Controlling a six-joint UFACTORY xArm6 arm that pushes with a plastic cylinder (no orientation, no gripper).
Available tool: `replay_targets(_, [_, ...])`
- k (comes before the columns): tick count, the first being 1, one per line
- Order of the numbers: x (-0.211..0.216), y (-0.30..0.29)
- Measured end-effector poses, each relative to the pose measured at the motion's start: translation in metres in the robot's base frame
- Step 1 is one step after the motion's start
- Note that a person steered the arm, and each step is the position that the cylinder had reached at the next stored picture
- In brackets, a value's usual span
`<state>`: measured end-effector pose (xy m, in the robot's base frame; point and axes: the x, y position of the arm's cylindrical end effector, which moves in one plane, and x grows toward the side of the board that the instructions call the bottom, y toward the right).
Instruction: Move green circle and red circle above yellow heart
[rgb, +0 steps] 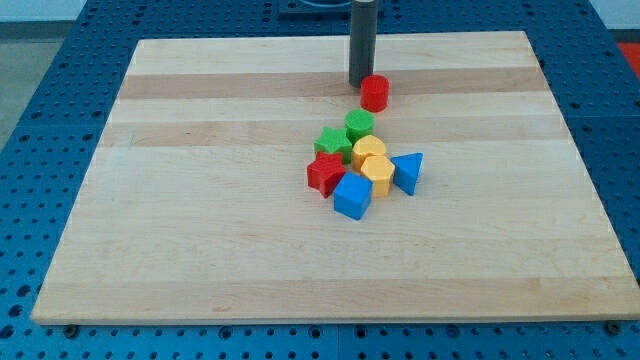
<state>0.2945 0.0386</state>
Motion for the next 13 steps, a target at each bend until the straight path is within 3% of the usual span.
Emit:
replay_targets(2, [0.046,0.000])
replay_targets(4, [0.047,0.000])
replay_targets(5, [0.016,0.005])
replay_targets(7, [0.011,0.038])
replay_targets(13, [0.065,0.038])
